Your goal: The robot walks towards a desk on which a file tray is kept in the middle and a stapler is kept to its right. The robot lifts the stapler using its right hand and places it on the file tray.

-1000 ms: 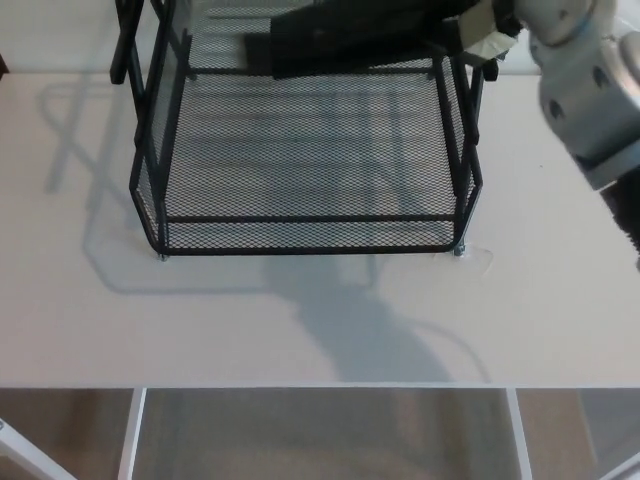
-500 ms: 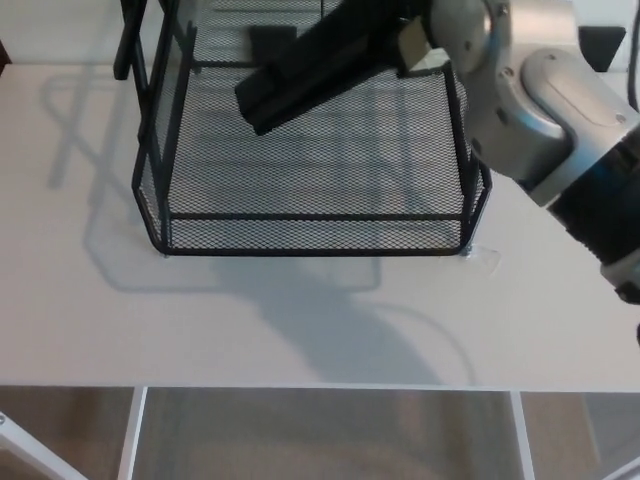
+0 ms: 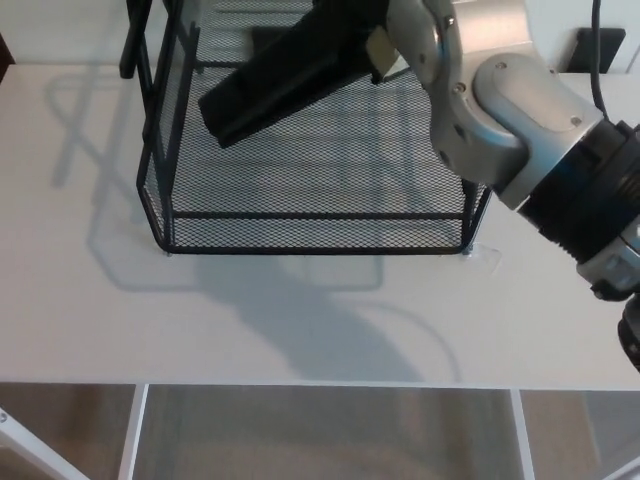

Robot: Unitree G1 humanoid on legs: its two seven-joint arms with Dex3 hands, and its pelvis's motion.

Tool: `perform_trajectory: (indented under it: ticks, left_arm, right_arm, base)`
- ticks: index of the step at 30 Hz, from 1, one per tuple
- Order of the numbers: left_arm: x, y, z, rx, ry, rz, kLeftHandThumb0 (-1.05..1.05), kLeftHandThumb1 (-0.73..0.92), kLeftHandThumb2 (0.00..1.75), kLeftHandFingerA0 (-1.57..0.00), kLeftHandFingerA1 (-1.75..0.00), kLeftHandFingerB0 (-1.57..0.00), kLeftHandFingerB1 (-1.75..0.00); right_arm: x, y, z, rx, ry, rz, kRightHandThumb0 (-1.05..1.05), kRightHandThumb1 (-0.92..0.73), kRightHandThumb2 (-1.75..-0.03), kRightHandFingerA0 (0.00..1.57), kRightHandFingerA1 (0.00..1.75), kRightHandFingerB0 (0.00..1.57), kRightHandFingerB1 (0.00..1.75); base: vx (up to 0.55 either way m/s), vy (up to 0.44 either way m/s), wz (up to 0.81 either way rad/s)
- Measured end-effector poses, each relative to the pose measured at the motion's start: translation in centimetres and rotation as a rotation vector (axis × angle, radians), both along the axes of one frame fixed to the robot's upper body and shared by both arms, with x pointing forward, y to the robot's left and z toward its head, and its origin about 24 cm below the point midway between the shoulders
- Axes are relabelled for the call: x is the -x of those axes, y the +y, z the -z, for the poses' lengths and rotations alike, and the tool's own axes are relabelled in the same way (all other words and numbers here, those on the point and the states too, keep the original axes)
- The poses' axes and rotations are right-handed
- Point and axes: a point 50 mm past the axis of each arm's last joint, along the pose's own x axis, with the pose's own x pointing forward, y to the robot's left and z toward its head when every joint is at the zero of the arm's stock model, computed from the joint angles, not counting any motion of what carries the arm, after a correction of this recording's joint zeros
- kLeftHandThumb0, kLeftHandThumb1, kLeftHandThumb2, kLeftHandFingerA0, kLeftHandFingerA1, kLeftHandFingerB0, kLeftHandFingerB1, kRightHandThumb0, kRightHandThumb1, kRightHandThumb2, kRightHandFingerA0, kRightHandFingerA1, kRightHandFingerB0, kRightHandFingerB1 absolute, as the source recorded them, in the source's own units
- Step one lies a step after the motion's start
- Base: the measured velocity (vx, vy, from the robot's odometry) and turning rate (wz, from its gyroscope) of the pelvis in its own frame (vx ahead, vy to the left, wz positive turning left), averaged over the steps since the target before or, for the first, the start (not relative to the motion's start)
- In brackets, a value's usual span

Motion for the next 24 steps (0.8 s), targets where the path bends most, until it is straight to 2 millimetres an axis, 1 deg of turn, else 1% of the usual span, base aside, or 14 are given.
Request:
perform_trajectory:
  ticks: [3, 4, 5, 6, 7, 8, 9, 10, 11, 18, 21, 22, 23, 24]
  left_arm:
    - [0.1, 0.0, 0.0, 0.001, 0.003, 0.002, -1.05, 0.9, 0.86, -0.24, -1.44, 0.0, -1.12]
    - [0.1, 0.0, 0.0, 0.001, 0.003, 0.002, -1.05, 0.9, 0.86, -0.24, -1.44, 0.0, -1.15]
    - [0.1, 0.0, 0.0, 0.002, 0.003, 0.002, -1.05, 0.9, 0.86, -0.24, -1.44, 0.0, -1.15]
    - [0.1, -0.1, 0.1, 0.002, 0.003, 0.002, -1.05, 0.92, 0.85, -0.29, -1.39, 0.0, -1.14]
    - [0.0, -0.1, 0.1, 0.003, 0.002, 0.002, -1.05, 0.91, 0.86, -0.26, -1.45, 0.0, -1.14]
    - [0.0, -0.1, 0.1, 0.004, 0.001, 0.003, -1.05, 0.92, 0.84, -0.3, -1.4, 0.0, -1.17]
    - [0.0, -0.1, 0.1, 0.004, 0.003, 0.003, -1.05, 0.91, 0.87, -0.28, -1.47, 0.0, -1.17]
    - [0.1, -0.2, 0.1, 0.005, 0.003, 0.003, -1.05, 0.92, 0.84, -0.31, -1.42, 0.0, -1.21]
    - [0.0, -0.2, 0.2, 0.005, 0.003, 0.003, -1.05, 0.91, 0.87, -0.29, -1.47, 0.0, -1.18]
    - [0.1, -0.2, 0.2, 0.005, 0.004, 0.004, -1.05, 0.92, 0.84, -0.3, -1.42, 0.0, -1.14]
    - [0.2, -0.2, 0.2, 0.005, 0.006, 0.004, -1.05, 0.89, 0.87, -0.27, -1.46, 0.0, -1.1]
    - [0.2, -0.2, 0.2, 0.006, 0.007, 0.004, -1.05, 0.9, 0.87, -0.28, -1.46, 0.0, -1.13]
    - [0.2, -0.2, 0.2, 0.006, 0.008, 0.004, -1.05, 0.9, 0.87, -0.26, -1.45, 0.0, -1.14]
    - [0.2, -0.2, 0.2, 0.006, 0.009, 0.005, -1.05, 0.9, 0.87, -0.27, -1.46, 0.0, -1.14]
  right_arm:
    - [-0.3, -0.8, 0.4, 0.044, 0.042, 0.007, -0.58, -0.76, -0.62, 0.31, 0.72, 0.28, 0.42]
    - [-0.4, -1.0, 0.5, 0.05, 0.054, 0.015, -0.47, -0.35, -0.68, 0.53, 1.24, 0.59, 0.87]
    - [-0.4, -1.2, 0.5, 0.054, 0.061, 0.02, -0.47, -0.35, -0.68, 0.53, 1.24, 0.59, 0.87]
    - [-0.3, -1.4, 0.4, 0.058, 0.066, 0.023, -0.7, -0.49, -0.56, 0.26, 0.96, 0.18, 0.46]
    - [-0.3, -1.7, 0.2, 0.067, 0.069, 0.027, -0.61, -0.35, -0.77, 0.45, 0.94, 0.27, 0.54]
    - [-0.2, -2.1, 0.2, 0.1, 0.067, 0.032, -0.96, -0.58, -0.98, 0.32, 0.78, 0.07, 0.17]
    - [-0.2, -2.3, 0.2, 0.129, 0.069, 0.038, -0.76, -0.58, -0.58, 0.24, 0.78, 0.24, 0.37]
    - [-0.3, -2.5, 0.3, 0.136, 0.083, 0.045, -0.78, -0.45, -0.87, 0.0, 0.21, 0.07, 0.29]
    - [-0.4, -2.6, 0.3, 0.126, 0.1, 0.051, -0.9, -0.51, -0.9, 0.0, 0.1, 0.11, 0.05]
    - [-0.4, -2.9, 0.2, 0.149, 0.192, 0.013, -0.96, -0.39, -0.86, 0.0, 0.0, 0.0, 0.08]
    - [-0.4, -2.9, 0.2, 0.151, 0.211, 0.002, -1.05, -0.59, -0.59, 0.0, 0.0, 0.0, 0.0]
    - [-0.4, -2.8, 0.0, 0.146, 0.216, 0.006, -1.04, -0.52, -0.99, 0.0, 0.01, 0.0, 0.0]
    - [-0.4, -2.9, -0.2, 0.142, 0.219, 0.011, -1.04, -0.52, -0.97, 0.0, 0.0, 0.0, 0.03]
    - [-0.5, -2.8, -0.4, 0.155, 0.219, 0.014, -1.05, -0.67, -0.65, 0.0, 0.0, 0.0, 0.0]
  base:
    - [0.0, 0.0, 0.0]
    - [0.0, 0.0, 0.0]
    - [0.0, 0.0, 0.0]
    - [0.0, 0.0, 0.0]
    - [0.0, 0.0, 0.0]
    - [0.0, 0.0, 0.0]
    - [0.0, 0.0, 0.0]
    - [0.0, 0.0, 0.0]
    - [0.0, 0.0, 0.0]
    - [0.0, 0.0, 0.0]
    - [0.0, 0.0, 0.0]
    - [0.0, 0.0, 0.0]
    - [0.0, 0.0, 0.0]
    - [0.0, 0.0, 0.0]
